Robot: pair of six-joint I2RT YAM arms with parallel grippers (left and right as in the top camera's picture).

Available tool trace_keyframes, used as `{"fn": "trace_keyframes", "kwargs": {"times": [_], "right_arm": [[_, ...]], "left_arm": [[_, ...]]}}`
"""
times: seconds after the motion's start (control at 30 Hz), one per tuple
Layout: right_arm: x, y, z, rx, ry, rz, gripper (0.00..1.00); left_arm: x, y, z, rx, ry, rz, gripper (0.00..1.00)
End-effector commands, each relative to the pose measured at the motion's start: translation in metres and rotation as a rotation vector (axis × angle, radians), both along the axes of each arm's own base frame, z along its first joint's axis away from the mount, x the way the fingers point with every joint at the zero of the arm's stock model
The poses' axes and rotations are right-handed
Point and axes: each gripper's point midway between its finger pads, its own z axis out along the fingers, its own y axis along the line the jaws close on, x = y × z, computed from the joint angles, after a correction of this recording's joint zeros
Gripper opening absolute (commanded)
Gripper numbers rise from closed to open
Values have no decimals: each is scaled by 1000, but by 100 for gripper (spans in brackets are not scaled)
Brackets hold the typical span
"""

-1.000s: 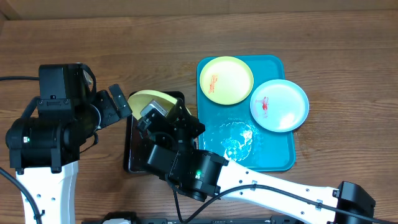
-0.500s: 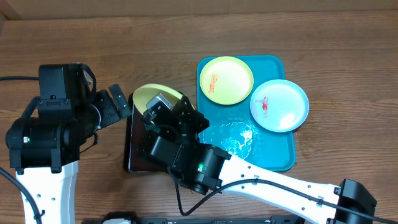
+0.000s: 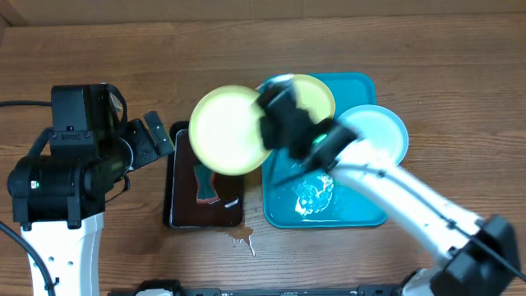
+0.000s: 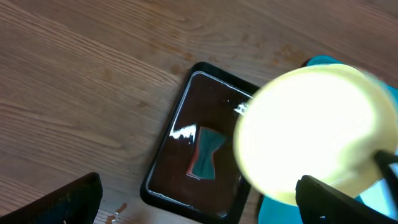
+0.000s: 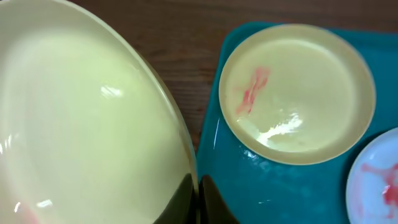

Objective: Clean dirty plates on tray and stack at the side
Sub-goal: 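Carry the yellow plate right and set it on the table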

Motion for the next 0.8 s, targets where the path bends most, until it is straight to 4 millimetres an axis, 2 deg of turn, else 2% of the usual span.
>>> {"fn": "trace_keyframes", "kwargs": {"times": [0.0,0.1,0.2,0.3,0.43,0.5,0.53,0.57,0.67,0.77], "right_arm": [[3,-35,72,332,45,-16,4],[24,-126,81,334,27,-243,4],[30,-221,73,324,55,-498,4],[16,-315,49,315,131,-766,4],[-21,-413,14,279,233,-1067,4],[-42,-448,-6,266,294,-1187,4],[-59,-469,-26,254,353,-1267,4],[-68,-476,-38,249,387,-1299,4],[-87,-486,-71,238,479,-1354,4],[-99,-477,-103,236,575,-1357,4]], "left_arm": [[0,0,8,4,-25,-16,100],[0,0,8,4,-25,-16,100],[0,0,8,4,-25,-16,100],[0,0,8,4,-25,-16,100],[0,0,8,4,-25,-16,100],[0,0,8,4,-25,-16,100],[0,0,8,4,-25,-16,100],[0,0,8,4,-25,-16,100],[0,0,8,4,-25,-16,100],[0,0,8,4,-25,-16,100]]}}
